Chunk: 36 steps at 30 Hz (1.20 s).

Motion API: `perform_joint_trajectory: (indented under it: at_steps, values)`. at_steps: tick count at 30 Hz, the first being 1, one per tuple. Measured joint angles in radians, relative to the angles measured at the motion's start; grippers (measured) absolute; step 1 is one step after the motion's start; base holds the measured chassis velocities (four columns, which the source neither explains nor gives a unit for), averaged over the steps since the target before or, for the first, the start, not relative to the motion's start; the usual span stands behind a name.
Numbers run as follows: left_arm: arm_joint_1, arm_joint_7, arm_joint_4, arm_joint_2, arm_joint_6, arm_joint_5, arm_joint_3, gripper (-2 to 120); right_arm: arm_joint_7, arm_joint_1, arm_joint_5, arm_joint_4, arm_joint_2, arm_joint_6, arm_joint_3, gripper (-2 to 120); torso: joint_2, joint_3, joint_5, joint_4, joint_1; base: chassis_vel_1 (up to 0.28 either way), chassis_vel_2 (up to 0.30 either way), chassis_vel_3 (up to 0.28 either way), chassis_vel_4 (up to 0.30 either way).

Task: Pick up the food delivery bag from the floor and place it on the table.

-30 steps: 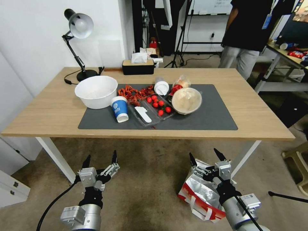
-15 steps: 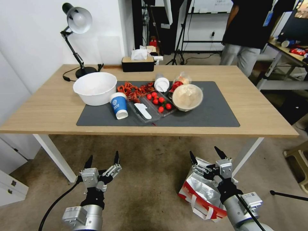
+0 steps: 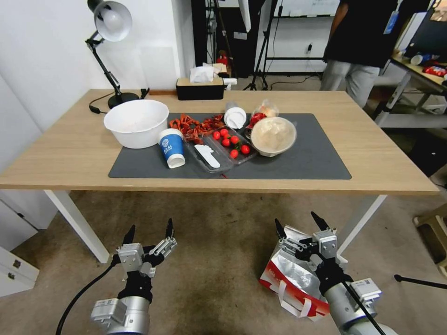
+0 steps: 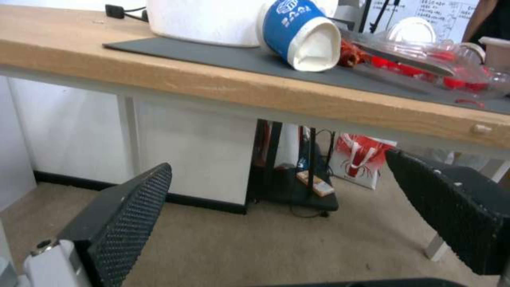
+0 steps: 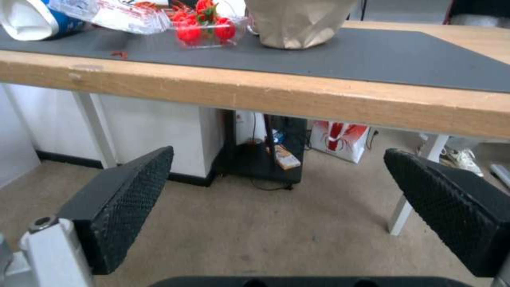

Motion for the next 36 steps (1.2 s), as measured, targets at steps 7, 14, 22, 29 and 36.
perform_joint_trajectory:
  at_steps: [7,14,22,29,36]
  values:
    - [-0.001,0.0,0.002,0.001,0.0,-0.001,0.0,100,-0.001,0.004,0.0,-0.005,0.0,-0.001,-0.001,100,-0.03,-0.018,0.0001,0.0,-0.013,0.0,0.0,0.0,0.0]
    - [-0.002,0.0,0.005,-0.001,-0.001,-0.002,0.004,100,-0.002,0.006,0.002,-0.008,-0.003,-0.002,-0.001,100,-0.06,-0.035,0.0,0.0,-0.026,0.0,0.0,0.0,0.0]
    - [-0.004,-0.002,0.009,-0.001,-0.004,0.0,0.007,100,-0.002,0.006,0.004,-0.009,-0.005,-0.002,0.0,100,-0.096,-0.056,0.0,0.0001,-0.041,0.0,0.0,0.0,0.0]
    - [-0.004,-0.004,0.01,0.0,-0.004,0.001,0.007,100,-0.002,0.007,0.004,-0.012,-0.003,-0.003,-0.001,100,-0.13,-0.076,0.0001,0.0,-0.054,0.0,0.0,0.0,0.0]
    - [-0.005,-0.004,0.012,-0.001,-0.004,0.003,0.009,100,-0.001,0.006,0.003,-0.016,-0.004,-0.003,-0.002,100,-0.161,-0.094,0.0,0.0001,-0.067,0.0,0.0,0.0,0.0]
